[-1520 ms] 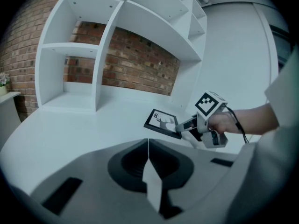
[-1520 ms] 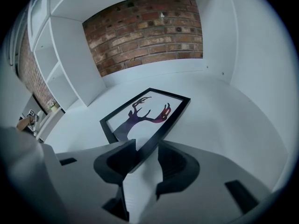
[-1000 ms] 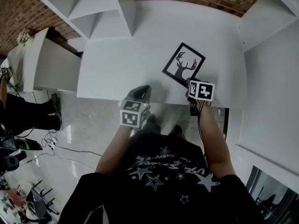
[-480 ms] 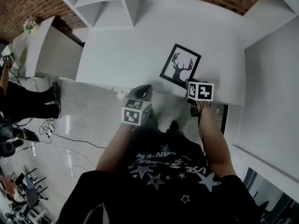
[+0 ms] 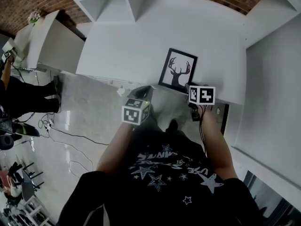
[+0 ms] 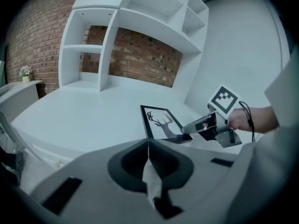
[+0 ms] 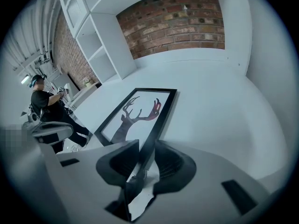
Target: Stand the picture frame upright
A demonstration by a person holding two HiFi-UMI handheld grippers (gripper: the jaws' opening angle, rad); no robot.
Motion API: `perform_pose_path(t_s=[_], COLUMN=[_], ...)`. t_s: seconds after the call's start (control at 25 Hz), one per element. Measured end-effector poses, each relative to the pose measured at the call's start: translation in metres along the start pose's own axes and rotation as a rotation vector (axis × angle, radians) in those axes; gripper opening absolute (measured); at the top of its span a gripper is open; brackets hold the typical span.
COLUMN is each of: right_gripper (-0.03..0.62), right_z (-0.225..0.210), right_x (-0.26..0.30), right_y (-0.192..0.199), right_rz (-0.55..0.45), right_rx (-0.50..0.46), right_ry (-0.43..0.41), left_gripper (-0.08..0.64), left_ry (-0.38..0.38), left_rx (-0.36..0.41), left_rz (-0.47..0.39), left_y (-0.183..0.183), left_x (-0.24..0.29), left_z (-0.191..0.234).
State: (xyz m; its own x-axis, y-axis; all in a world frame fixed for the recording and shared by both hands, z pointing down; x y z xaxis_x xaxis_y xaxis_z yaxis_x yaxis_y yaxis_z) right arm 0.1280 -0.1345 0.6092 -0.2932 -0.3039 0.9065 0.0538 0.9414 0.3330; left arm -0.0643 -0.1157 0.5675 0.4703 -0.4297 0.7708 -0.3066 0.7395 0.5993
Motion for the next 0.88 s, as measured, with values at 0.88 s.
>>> perform_pose_path(t_s=[0.88], right_gripper=[0.100], right_z=[0.000], right_x=[-0.017], right_y=[0.040], right_rz=[0.058], right_rx=[-0.053], right_ry=[-0.089], left_gripper=[0.137], left_ry=[0.189], left_rx=[-0.195], left_rz=[0.188], left_y=[0.011], left_x=[0.035], left_z=[-0.039])
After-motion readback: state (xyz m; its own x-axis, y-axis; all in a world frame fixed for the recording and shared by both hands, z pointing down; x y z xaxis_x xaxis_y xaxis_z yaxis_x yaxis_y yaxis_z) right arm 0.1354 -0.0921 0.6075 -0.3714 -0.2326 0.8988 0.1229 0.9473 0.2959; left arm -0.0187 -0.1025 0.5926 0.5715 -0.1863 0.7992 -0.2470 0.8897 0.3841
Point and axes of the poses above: the fingertips, and each gripper's own axes: x forward along the fingers, z to its left, y out of its underside, the point moved 1 cm from there along -x, backward along the fingers, and after that the axes turned 12 degrees about z, right-handed, at the moved point
